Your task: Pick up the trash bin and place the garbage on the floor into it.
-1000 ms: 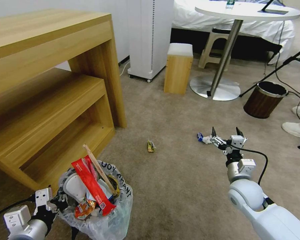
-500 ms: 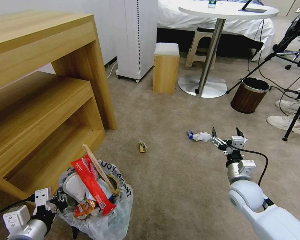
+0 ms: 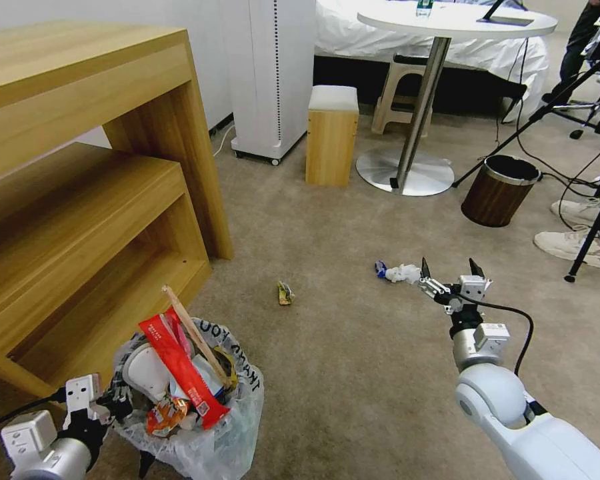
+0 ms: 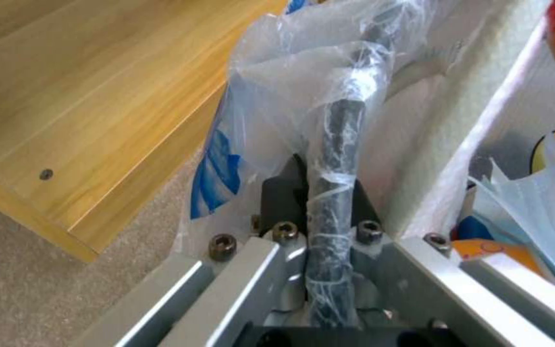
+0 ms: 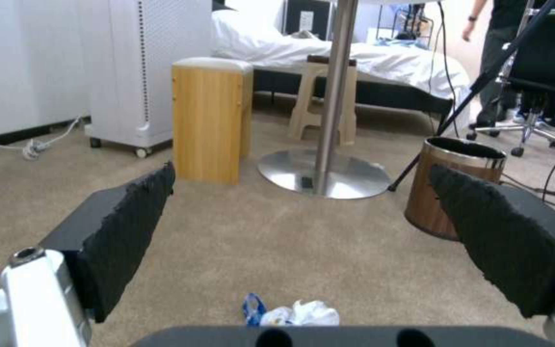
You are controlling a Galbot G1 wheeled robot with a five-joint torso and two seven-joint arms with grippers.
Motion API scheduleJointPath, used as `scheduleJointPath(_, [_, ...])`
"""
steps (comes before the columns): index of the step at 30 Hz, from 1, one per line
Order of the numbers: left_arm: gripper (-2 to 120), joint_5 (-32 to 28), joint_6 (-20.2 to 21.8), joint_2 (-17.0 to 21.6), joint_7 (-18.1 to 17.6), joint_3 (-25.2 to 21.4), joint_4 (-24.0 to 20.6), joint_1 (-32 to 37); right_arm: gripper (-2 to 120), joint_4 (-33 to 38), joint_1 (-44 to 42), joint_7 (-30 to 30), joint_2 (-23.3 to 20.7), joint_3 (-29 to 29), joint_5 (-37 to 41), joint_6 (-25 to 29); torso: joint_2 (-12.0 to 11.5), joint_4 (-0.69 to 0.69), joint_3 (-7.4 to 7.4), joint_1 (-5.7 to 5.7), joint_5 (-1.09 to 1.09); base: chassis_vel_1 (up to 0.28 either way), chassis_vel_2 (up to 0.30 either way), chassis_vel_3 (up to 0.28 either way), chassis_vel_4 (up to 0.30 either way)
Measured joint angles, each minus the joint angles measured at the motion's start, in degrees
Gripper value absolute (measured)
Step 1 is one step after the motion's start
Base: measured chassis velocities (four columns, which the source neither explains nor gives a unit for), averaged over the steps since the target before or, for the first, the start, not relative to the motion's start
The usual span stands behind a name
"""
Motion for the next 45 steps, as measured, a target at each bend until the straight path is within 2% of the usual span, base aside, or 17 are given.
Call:
scheduleJointPath(22, [0, -1.0, 0.4, 0.5, -0.8, -0.5, 1.5, -0.8, 100, -1.1, 1.5, -0.8, 0.1, -1.5, -0.2, 0.1, 0.0, -0.01, 0.0, 0.0, 0.0, -0.075, 0.062, 0.064, -0.069])
scheduleJointPath(27, [0, -2.4, 1.6, 1.2, -2.0, -1.1, 3.2, -1.6, 100, -1.1, 1.5, -1.1, 0.1, -1.7, -0.1, 0.1, 0.0, 0.0, 0.0, 0.0, -0.01, -0.054, 0.069, 0.053, -0.054])
scheduleJointPath(45, [0, -5.8, 4.5, 3.6, -3.9, -2.5, 4.3, -2.6, 100, -1.7, 2.0, -2.2, 0.3, -2.0, 0.2, 0.6, 0.0, 0.0, 0.0, 0.0, 0.0, -0.069, 0.066, 0.069, -0.06])
